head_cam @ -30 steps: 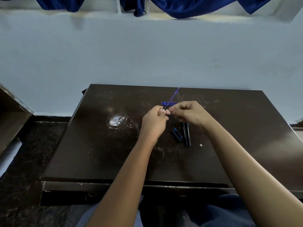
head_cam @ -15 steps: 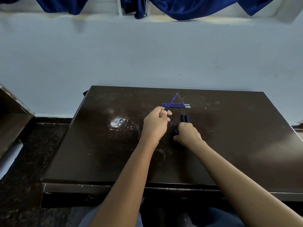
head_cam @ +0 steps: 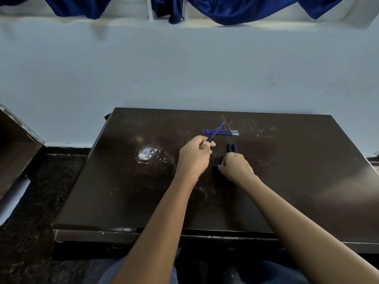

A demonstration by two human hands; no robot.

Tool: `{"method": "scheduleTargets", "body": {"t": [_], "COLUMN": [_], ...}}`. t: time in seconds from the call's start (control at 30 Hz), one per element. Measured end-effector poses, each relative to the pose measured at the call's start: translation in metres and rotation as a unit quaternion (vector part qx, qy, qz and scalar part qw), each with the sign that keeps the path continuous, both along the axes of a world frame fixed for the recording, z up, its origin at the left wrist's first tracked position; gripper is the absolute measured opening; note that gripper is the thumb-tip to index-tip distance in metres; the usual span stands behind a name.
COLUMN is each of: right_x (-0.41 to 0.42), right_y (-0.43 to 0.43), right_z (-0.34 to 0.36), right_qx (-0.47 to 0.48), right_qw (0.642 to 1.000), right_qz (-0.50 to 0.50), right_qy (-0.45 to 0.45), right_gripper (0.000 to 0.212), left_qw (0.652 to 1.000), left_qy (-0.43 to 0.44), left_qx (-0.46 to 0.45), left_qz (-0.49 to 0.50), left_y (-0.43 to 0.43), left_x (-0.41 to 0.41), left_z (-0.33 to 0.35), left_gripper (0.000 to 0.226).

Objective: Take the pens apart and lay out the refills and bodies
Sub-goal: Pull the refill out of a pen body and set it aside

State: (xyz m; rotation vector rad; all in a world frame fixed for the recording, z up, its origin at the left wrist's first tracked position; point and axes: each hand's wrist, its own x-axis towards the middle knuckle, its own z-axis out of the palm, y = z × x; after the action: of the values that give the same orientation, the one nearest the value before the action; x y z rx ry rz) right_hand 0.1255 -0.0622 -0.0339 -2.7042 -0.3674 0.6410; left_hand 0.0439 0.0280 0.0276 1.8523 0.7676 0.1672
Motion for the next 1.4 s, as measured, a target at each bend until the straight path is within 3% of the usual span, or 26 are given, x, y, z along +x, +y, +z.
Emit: {"method": "scheduleTargets", "body": {"t": [0.17, 0.53, 0.97, 1.03, 1.13, 1.2, 1.27, 1.33, 1.4], "right_x": [0.002, 0.001, -0.002, 0.003, 0.017, 0.026, 0.032, 0.034, 0.034], "right_y": [-0.003, -0.004, 0.001, 0.000, -0.001, -0.002, -0.004, -0.008, -0.011], "right_z": [0.003, 0.001, -0.001, -0.003, 0.006, 0.021, 0.036, 0.046, 0.052], "right_qx": [0.008, -0.055, -0.070, -0.018, 0.193, 0.347, 0.479, 0.551, 0.587], "right_qw": [1.000, 0.996, 0.994, 0.997, 0.977, 0.926, 0.848, 0.790, 0.762], "right_qz": [0.023, 0.030, 0.045, 0.015, -0.083, -0.143, -0.192, -0.215, -0.212], "right_qy": [-0.004, -0.068, -0.065, -0.070, -0.038, 0.032, 0.116, 0.161, 0.173], "right_gripper": [0.024, 0.032, 0.030, 0.027, 0.009, 0.013, 0.013, 0.007, 0.006], "left_qw": [1.000, 1.000, 0.999, 1.000, 1.000, 1.000, 1.000, 1.000, 1.000], "left_qy": [0.009, 0.016, 0.024, 0.025, 0.020, 0.016, 0.014, 0.012, 0.011], "left_qx": [0.009, 0.010, 0.012, 0.012, 0.008, 0.004, 0.002, 0.003, 0.004], "left_qz": [-0.005, -0.012, -0.017, -0.014, -0.004, 0.001, 0.002, 0.001, -0.001], "left_y": [0.000, 0.000, 0.001, 0.000, 0.001, 0.002, 0.003, 0.003, 0.003], "left_x": [0.000, -0.001, -0.001, -0.001, -0.001, -0.002, -0.002, -0.001, -0.001], "left_z": [0.000, 0.002, 0.002, 0.001, 0.000, -0.002, -0.002, -0.003, -0.003], "left_gripper": [0.029, 0.029, 0.027, 0.027, 0.027, 0.028, 0.028, 0.027, 0.027]}}
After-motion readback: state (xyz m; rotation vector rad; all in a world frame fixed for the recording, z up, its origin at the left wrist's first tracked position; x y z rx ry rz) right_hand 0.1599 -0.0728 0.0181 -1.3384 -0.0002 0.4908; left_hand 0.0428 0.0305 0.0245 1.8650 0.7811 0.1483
